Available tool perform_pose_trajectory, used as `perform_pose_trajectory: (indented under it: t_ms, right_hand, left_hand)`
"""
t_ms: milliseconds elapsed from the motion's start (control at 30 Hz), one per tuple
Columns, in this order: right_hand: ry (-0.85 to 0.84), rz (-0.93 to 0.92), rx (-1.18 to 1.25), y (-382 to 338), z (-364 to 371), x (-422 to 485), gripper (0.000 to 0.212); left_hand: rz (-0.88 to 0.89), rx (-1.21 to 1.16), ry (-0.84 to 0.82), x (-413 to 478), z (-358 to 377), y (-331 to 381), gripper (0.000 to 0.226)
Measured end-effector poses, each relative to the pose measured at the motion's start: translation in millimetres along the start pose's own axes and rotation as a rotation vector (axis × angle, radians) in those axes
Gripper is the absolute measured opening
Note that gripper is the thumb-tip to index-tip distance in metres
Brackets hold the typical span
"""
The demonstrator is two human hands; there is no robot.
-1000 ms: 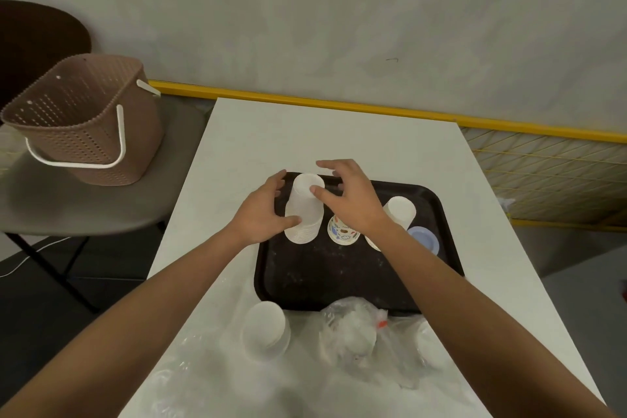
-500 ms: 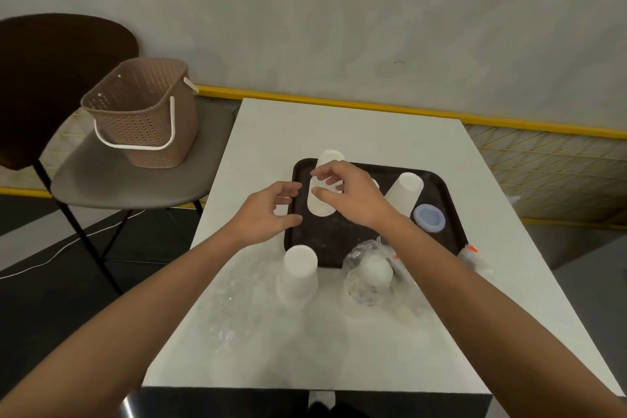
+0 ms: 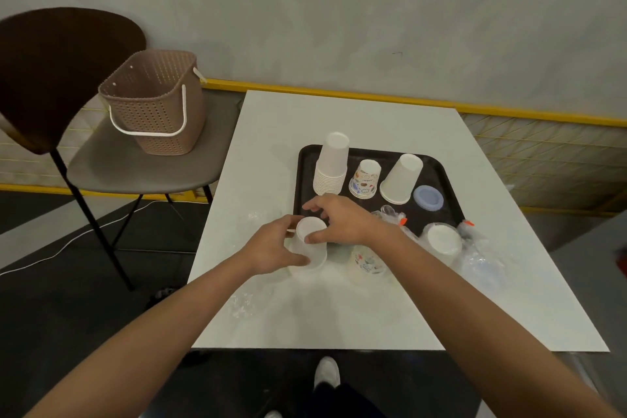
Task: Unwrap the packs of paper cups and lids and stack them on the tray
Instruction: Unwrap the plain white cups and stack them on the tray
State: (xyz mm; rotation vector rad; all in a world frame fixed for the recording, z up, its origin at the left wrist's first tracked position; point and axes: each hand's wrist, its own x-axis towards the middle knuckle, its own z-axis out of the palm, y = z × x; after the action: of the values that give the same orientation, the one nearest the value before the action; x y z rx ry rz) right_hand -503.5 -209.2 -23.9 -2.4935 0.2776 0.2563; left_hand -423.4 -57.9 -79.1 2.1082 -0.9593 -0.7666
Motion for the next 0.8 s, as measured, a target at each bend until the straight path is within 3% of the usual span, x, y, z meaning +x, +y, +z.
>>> perform_pose_trajectory:
  t_ms: [200, 800]
  right_hand:
    - [-0.001, 0.0, -0.067, 5.7, 10.9, -2.0, 0.06]
    - [0.079, -0.038, 0.038, -0.1, -4.6, -10.0, 0.054]
  left_hand:
    - [-0.024, 0.004, 0.019, 3.2, 10.7, -2.2, 0.079]
    - [0.017, 0.006, 0.173, 5.5, 10.8, 11.4, 0.064]
